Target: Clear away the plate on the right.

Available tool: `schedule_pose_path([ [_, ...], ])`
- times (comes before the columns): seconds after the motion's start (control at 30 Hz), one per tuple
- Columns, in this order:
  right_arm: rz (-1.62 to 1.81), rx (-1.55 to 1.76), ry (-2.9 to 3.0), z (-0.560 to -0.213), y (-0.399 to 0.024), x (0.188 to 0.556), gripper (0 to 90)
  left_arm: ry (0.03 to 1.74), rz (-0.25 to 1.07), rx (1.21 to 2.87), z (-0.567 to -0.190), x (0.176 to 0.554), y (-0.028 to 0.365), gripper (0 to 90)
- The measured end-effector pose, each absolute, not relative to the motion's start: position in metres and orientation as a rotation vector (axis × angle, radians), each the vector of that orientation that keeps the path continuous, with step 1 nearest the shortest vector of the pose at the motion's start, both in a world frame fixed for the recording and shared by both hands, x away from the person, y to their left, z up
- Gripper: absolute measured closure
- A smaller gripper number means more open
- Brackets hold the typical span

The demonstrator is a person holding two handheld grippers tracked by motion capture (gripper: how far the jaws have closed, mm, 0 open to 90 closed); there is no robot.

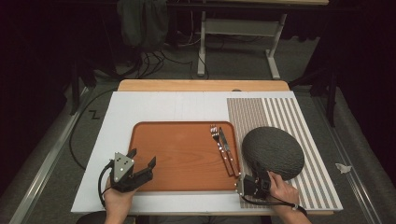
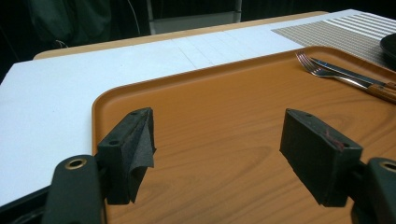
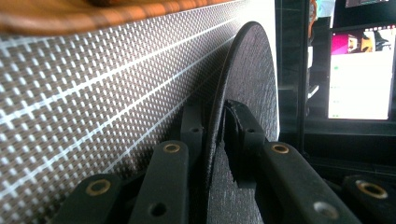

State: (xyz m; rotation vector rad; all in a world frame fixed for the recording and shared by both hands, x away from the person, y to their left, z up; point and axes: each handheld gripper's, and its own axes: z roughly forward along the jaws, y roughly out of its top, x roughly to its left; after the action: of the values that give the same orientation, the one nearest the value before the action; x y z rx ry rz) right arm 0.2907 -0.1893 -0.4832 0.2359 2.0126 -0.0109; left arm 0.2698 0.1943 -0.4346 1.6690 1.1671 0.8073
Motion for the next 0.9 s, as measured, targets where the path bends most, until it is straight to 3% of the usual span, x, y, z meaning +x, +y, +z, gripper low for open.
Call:
schedule_pose_path([
  [0.9,0.017,0.234,2.012,-0.467,-0.201,0.289,86.2,1.172,0.808,1.669,-0.435,0.270,0.195,26.6],
])
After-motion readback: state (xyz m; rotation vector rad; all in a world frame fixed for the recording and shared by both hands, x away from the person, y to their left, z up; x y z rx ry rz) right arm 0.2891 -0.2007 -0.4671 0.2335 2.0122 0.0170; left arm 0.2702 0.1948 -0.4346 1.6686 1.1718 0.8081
